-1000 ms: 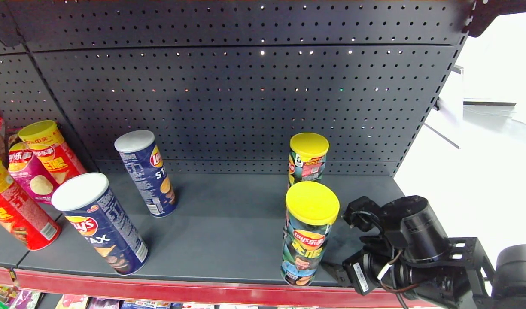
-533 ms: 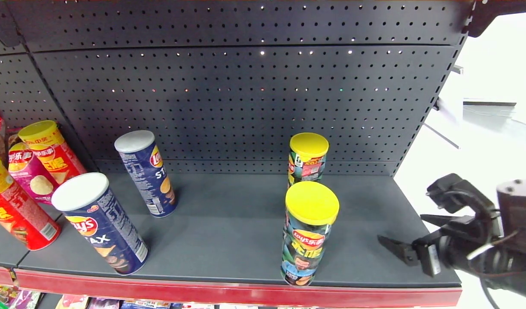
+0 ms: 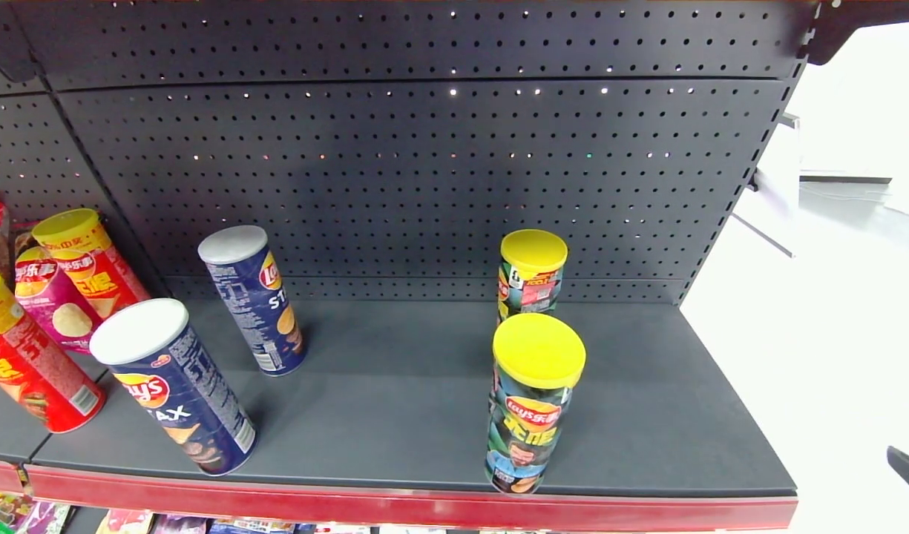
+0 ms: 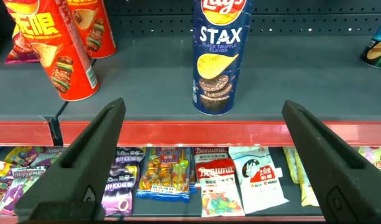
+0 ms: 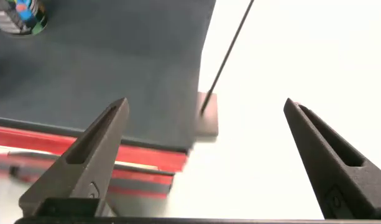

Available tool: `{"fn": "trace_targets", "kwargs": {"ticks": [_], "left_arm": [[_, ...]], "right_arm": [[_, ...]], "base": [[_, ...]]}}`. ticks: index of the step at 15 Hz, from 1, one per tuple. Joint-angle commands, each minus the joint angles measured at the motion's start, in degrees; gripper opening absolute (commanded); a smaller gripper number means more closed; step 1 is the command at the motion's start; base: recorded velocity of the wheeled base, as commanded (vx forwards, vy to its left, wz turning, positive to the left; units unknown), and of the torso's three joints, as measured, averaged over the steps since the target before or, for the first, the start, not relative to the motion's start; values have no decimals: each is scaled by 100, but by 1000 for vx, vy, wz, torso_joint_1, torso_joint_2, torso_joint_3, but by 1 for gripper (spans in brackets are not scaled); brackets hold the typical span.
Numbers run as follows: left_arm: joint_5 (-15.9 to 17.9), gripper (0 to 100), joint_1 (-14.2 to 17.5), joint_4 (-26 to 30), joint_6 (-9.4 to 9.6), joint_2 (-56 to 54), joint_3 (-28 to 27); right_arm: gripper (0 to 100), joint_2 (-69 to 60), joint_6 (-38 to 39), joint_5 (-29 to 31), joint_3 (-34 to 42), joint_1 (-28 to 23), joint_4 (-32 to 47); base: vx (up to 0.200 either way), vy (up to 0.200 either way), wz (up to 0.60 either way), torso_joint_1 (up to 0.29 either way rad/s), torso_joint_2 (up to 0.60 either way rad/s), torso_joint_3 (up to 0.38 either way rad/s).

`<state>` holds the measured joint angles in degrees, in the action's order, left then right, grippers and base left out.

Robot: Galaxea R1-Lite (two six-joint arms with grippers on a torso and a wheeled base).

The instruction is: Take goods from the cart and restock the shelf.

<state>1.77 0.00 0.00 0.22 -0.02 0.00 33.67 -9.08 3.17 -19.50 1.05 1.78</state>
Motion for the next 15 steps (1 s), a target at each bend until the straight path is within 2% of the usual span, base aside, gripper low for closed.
{"fn": "trace_targets", "kwargs": {"ticks": [1,2,4,7,9,10,13,14,15], "left_arm": [[-1,100,0,0,-4,2,0],[-1,100,0,0,-4,2,0],[-1,100,0,0,4,2,0],[-1,100,0,0,4,2,0],[-1,100,0,0,4,2,0],[-1,100,0,0,4,2,0],[-1,100,0,0,4,2,0],[-1,100,0,0,4,2,0],[-1,100,0,0,4,2,0]], "right_arm": [[100,-2673,29,-53,843,-342,604],[100,-3007,38,8,1133,-333,525],[100,-2963,170,175,1256,-333,385],[100,-2936,223,87,1529,-316,358],[100,-2936,451,-317,1555,-245,358],[100,-3200,486,-721,1573,-52,341],[100,-3367,618,-291,1599,-105,314],[100,-3367,935,254,1713,-105,51],[100,-3367,961,193,1775,-105,-64]], "base": [[0,0,0,0,0,0],[0,0,0,0,0,0],[0,0,0,0,0,0],[0,0,0,0,0,0],[0,0,0,0,0,0],[0,0,0,0,0,0],[0,0,0,0,0,0],[0,0,0,0,0,0],[0,0,0,0,0,0]]}}
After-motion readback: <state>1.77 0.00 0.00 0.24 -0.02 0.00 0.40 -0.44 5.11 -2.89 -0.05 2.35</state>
